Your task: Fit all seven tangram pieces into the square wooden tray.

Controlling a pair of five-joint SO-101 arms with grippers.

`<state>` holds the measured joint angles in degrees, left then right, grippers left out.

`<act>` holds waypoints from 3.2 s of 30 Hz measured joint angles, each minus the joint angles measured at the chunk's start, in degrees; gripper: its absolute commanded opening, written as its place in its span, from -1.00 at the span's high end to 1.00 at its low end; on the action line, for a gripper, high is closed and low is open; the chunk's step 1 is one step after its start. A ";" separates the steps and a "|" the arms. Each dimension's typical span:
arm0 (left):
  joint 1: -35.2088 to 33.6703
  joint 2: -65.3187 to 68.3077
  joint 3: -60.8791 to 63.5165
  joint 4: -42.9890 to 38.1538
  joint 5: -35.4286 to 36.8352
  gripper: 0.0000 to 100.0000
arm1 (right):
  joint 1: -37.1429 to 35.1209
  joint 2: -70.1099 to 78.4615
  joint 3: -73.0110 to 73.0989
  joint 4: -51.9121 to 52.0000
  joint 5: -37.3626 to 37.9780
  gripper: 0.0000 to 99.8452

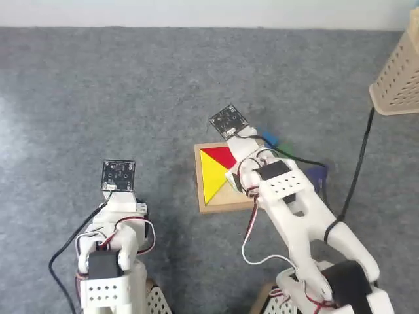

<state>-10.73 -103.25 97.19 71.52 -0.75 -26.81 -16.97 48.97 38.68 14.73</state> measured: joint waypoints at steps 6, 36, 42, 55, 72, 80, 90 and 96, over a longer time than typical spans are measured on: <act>0.00 0.00 0.00 0.00 0.00 0.98 | -0.09 4.57 0.00 -3.60 1.23 0.99; 0.00 0.00 0.00 0.00 0.00 0.98 | 7.65 1.23 -4.57 1.23 3.08 0.98; 0.00 0.00 0.00 0.00 0.00 0.98 | 8.00 6.33 -3.43 -1.58 2.64 0.99; 0.00 0.00 0.00 0.00 0.00 0.98 | 9.14 17.49 -10.81 -1.76 2.55 0.99; 0.00 0.00 0.00 0.00 0.00 0.98 | 14.59 -0.70 -10.73 13.45 2.55 0.98; 0.00 0.00 0.00 0.00 0.00 0.98 | 30.15 -0.79 -10.73 22.33 -0.53 0.73; 0.00 0.00 0.00 0.00 0.00 0.98 | 34.20 -0.79 -10.73 29.19 5.36 0.67; 0.00 0.00 0.00 0.00 0.00 0.98 | 40.00 -0.79 -10.81 31.30 11.69 0.65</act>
<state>-10.73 -103.25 97.19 71.52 -0.75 13.19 -17.76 38.15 69.98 26.42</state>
